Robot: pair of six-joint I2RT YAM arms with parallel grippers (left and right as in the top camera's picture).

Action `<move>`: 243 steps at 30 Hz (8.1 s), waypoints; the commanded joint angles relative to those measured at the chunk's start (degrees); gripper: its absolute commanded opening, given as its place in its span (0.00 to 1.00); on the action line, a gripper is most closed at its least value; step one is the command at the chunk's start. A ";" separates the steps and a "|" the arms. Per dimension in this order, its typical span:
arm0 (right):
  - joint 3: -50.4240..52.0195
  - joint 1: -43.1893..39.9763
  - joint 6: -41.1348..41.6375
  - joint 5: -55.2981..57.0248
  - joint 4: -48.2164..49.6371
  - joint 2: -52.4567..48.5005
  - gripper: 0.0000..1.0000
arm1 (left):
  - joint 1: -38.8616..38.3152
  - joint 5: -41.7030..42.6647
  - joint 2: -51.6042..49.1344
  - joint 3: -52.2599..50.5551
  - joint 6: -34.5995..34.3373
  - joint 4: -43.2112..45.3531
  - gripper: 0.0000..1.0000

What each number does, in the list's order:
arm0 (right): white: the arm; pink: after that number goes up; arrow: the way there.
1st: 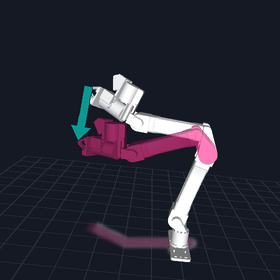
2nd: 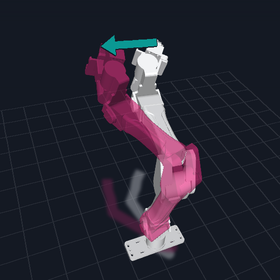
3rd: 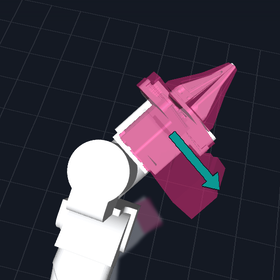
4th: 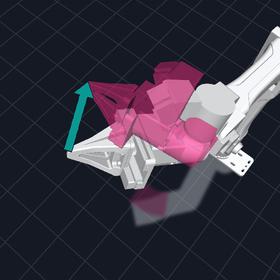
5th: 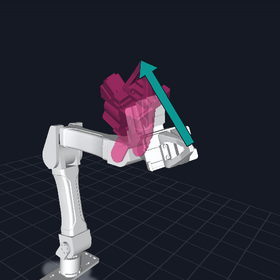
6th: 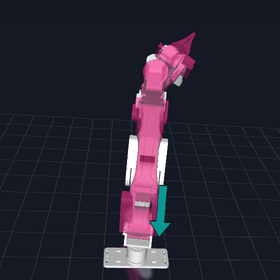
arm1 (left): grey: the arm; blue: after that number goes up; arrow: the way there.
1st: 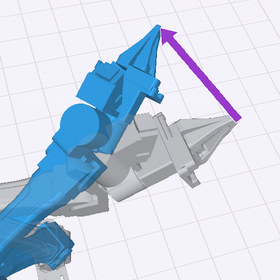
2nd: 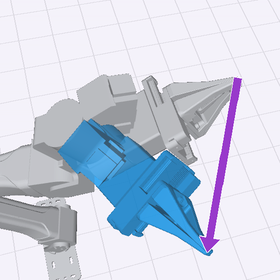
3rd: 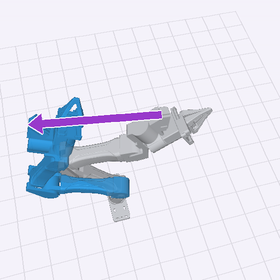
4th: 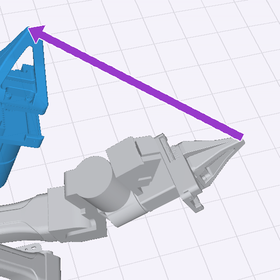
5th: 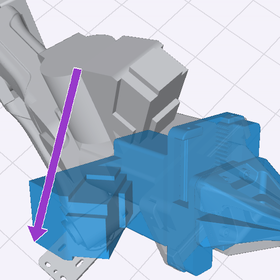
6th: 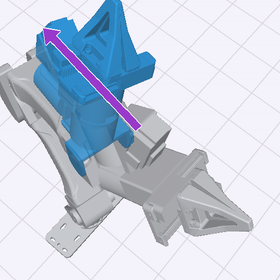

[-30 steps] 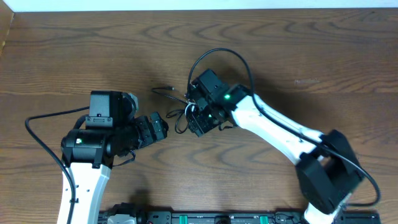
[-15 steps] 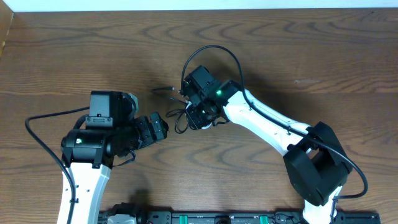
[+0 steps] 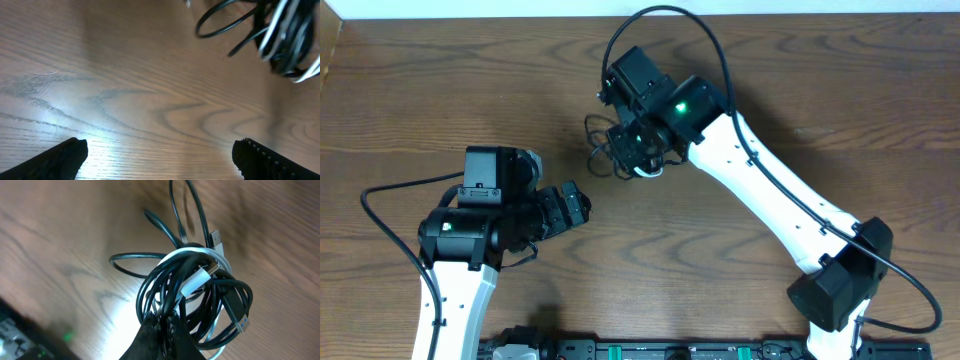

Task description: Untangle cables

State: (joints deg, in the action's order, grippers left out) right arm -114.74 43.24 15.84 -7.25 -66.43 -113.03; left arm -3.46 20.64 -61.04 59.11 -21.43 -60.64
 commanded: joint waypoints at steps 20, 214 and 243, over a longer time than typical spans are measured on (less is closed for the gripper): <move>-3.67 -2.38 18.16 10.60 -8.92 3.54 0.01 | 0.17 -0.83 0.04 0.59 -0.50 -0.15 0.98; 19.74 1.92 -1.07 -6.21 8.22 7.54 0.02 | 7.52 -9.77 -8.57 0.48 -26.71 -1.05 0.64; -9.97 1.99 9.42 7.06 -2.80 17.40 0.01 | 7.52 -9.73 -8.57 0.46 -26.69 -1.53 0.65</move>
State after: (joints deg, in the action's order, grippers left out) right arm -117.40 45.87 24.01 -1.45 -70.06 -100.47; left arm 3.88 11.66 -69.65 59.07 -47.83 -61.73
